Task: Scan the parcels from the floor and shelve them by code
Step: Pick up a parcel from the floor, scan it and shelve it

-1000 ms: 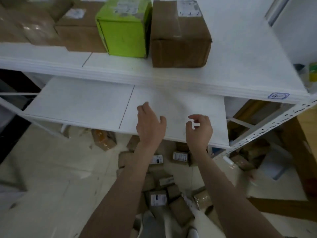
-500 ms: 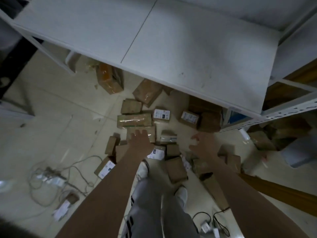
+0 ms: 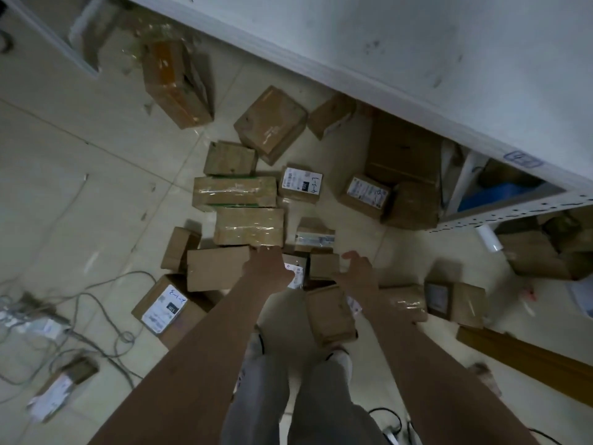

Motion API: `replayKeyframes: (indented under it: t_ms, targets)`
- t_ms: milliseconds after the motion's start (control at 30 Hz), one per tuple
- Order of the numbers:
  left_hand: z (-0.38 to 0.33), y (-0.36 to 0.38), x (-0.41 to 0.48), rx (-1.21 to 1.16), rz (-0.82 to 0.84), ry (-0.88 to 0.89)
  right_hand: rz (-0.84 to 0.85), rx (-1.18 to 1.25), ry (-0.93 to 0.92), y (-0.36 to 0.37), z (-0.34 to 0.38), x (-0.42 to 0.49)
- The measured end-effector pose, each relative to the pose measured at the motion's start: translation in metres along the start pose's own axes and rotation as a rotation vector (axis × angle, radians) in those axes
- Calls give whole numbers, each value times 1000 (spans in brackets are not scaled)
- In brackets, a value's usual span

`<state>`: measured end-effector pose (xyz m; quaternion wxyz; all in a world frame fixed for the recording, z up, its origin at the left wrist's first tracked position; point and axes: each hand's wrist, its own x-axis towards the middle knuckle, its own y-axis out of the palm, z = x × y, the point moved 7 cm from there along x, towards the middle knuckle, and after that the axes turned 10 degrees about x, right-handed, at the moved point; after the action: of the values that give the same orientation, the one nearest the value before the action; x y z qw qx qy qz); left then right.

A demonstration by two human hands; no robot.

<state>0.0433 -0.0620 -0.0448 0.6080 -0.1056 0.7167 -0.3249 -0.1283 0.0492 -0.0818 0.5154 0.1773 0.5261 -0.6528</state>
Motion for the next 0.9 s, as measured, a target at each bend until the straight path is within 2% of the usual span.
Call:
replayKeyframes:
  t_ms: [167, 300, 367, 533, 600, 700, 800, 900]
  targets:
    - [5, 45, 58, -41, -7, 10, -73, 53, 152, 68, -25, 68]
    - [10, 76, 104, -43, 7, 48, -225, 101, 235, 110, -42, 126]
    - [18, 87, 123, -46, 1, 44, -218, 112, 238, 129, -52, 147]
    - [38, 106, 147, -162, 0, 5, -230, -24, 229, 145, -76, 168]
    - [42, 107, 143, -200, 11, -9, -261, 30, 254, 137, -77, 160]
    - [38, 93, 118, -321, 21, -15, -339, 383, 238, 116, -77, 130]
    - [22, 62, 76, -487, 38, -23, -414, 987, 235, 75, -79, 77]
    - [-5, 17, 18, -633, 35, 11, -358, 1459, 241, 34, -62, 5]
